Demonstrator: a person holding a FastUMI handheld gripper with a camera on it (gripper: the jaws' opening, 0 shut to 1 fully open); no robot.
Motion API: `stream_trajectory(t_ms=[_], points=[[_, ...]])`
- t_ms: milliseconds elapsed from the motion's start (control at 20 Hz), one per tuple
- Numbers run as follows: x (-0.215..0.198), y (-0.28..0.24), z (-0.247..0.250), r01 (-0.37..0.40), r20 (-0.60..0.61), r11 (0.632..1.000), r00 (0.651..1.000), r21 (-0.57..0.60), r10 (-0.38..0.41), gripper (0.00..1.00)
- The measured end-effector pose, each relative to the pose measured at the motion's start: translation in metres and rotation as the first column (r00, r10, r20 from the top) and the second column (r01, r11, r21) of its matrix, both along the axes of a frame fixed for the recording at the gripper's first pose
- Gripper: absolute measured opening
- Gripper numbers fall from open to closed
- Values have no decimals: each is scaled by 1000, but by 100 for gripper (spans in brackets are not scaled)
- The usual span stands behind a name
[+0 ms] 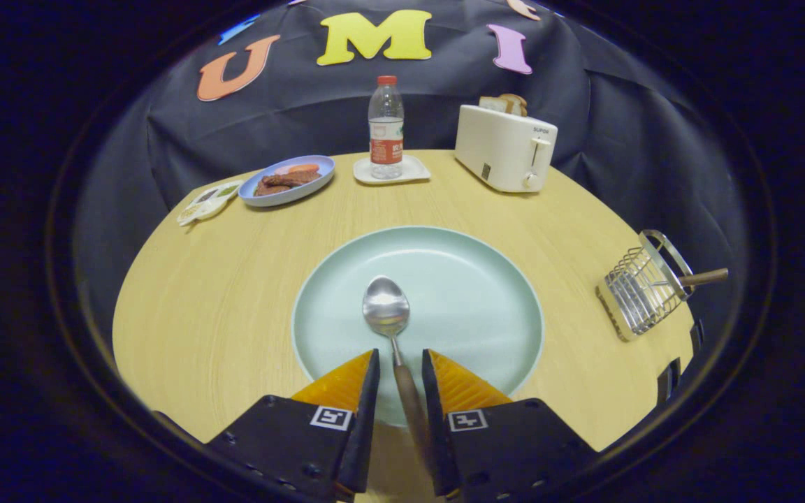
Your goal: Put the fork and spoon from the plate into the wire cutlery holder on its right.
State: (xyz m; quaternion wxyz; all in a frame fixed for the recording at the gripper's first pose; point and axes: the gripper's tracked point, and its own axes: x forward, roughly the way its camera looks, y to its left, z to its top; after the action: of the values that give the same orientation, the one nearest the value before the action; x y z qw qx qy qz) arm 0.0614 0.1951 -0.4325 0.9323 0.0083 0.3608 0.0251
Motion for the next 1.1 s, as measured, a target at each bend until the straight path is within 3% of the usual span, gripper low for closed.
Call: stream_trajectory(t_ms=[100,150,250,300,400,650,750,1100], points=[[3,1,-4,-8,-27,1000,1000,11,8,38],[-4,1,-7,-22,-51,999,998,28,23,9],[-9,1,-7,-35,-82,998,996,42,39,14],[-9,-1,-3,-40,-90,999,995,36,43,7],[-13,-8,4,-63,-103,997,992,40,66,5],[-16,-23,34,-142,-91,989,985,40,146,5],[-15,-28,39,-189,-85,981,978,33,191,1],[-11,-72,78,-235,-48,972,971,14,235,1]])
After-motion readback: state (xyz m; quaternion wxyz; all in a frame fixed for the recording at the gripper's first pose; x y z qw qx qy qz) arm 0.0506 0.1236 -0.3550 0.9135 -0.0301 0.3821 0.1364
